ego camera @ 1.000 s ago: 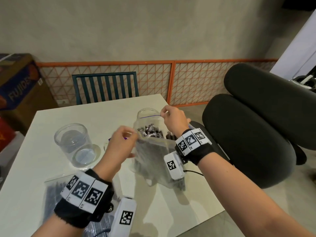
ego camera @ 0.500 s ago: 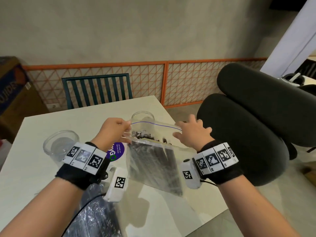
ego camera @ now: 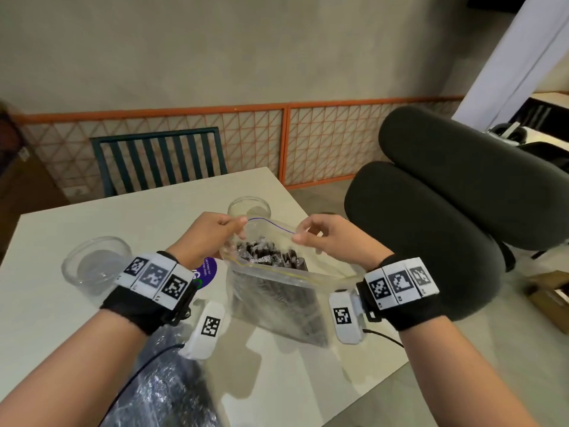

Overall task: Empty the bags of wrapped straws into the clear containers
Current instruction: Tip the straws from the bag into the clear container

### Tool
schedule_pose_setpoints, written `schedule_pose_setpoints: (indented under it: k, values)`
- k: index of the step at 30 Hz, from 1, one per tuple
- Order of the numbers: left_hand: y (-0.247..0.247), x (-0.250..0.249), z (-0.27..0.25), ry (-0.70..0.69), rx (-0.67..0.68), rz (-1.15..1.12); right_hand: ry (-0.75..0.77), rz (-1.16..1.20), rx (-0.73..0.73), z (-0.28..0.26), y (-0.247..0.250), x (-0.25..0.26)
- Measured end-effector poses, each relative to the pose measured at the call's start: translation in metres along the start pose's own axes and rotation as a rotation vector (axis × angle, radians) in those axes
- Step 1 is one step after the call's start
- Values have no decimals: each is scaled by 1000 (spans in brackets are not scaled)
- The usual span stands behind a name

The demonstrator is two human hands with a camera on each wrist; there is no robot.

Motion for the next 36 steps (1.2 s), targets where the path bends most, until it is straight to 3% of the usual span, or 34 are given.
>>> schedule_pose_setpoints:
  k: [2,3,5,7,9,12,14,18,23,25,27,29,31,34,36]
  values:
    - [-1,4,4,51,-11,-10,18,-95,43,-1,-2,1]
    - [-4,10,6,120,1,-56,-24,-28,41,2,-1,-3]
    - [-18,28,7,312,65,-328,-230,305,75,13,-9,-22]
    - [-34,39,5,441,104,-660,-476,554,226,18,-39,-40]
    - [-43,43,3,448,84,-813,-552,351,286,23,-55,-56]
    - [-44,54,-2,460,-98,-983,-506,-54,36,20,-24,-68]
    - [-40,54,-9,408,-215,-1078,-494,-156,-46,8,-7,-68]
    - [-48,45,-24,307,-251,-1225,-639,360,113,-23,-34,-68]
    - [-62,51,-37,348,-155,-1377,-502,1175,11,-6,-59,-69]
    - [-62,53,-40,370,-128,-1533,-438,1526,84,-1,-77,-74]
    - [-62,64,-48,441,-218,-1531,-434,1660,117,1,-93,-82]
    - [-69,71,-56,461,-266,-1474,-503,1583,121,1,-108,-90]
    - [-73,76,-65,503,-273,-1378,-561,1205,26,-3,-97,-96]
    - [-69,61,-70,454,-190,-1283,-398,535,-103,-4,-57,-78]
    - [-61,63,-69,419,-152,-1021,-236,195,-233,-2,-37,-64]
Point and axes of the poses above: each hand's wrist, its own z-axis towards the middle knuckle, its own y-axis out of the back of the hand, x = y × z, the point moved 9 cm from there along z, towards the middle knuckle, and after that the axes turned 7 degrees about -y, right-handed, at the moved point
